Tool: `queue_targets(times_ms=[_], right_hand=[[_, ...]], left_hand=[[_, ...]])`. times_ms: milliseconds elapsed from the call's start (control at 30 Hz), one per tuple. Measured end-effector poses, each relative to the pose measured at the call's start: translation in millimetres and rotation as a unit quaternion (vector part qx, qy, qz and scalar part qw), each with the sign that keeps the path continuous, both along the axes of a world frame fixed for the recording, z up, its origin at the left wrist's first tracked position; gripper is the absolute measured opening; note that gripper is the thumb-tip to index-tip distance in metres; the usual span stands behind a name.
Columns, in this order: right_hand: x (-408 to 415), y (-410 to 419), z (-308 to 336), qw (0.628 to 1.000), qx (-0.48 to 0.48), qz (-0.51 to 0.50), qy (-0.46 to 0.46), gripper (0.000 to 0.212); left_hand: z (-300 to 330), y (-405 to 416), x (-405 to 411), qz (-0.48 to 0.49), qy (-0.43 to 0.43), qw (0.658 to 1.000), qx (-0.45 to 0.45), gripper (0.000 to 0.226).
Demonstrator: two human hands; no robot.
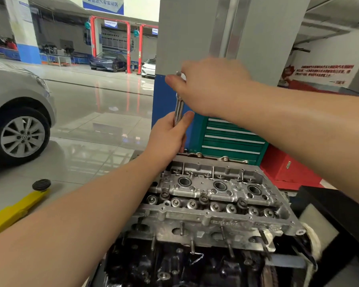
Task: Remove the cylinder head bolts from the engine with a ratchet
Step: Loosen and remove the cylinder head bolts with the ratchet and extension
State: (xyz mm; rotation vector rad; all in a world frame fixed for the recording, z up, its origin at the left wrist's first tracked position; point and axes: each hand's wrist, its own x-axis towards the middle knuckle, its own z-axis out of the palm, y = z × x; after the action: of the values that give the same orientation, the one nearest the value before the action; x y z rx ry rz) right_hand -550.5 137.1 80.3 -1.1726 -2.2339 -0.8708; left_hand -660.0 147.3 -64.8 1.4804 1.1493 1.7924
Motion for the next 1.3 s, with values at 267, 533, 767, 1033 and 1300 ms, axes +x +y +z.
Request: queue_targets(times_ms=[267, 533, 767, 1033, 1300], right_hand=[[18.7, 2.6, 33.0, 0.888, -0.386, 0.246, -0.042, 0.034], [-18.0, -19.1, 4.3, 0.994, 0.006, -0.040, -0.098, 0.037], [24.2, 7.3, 34.9, 0.896, -0.384, 0.218, -0.056, 0.044], [-7.8, -3.7, 8.2, 0.994, 0.032, -0.045, -0.095, 0.046], [20.4, 19.9, 20.6, 0.913, -0.316, 0.257, -0.001, 0.029]], left_hand=[[4.2, -3.6, -3.5, -0.119, -0.097, 0.987, -0.041, 0.046], [-4.2, -0.8, -4.0, -0.025, -0.035, 0.999, -0.017, 0.048], [2.9, 0.1, -3.0, -0.111, -0.080, 0.989, -0.064, 0.048], [-5.1, 1.5, -4.7, 0.008, -0.001, 1.000, -0.016, 0.050], [1.3, -1.3, -1.3, -0.101, -0.083, 0.989, -0.066, 0.052]])
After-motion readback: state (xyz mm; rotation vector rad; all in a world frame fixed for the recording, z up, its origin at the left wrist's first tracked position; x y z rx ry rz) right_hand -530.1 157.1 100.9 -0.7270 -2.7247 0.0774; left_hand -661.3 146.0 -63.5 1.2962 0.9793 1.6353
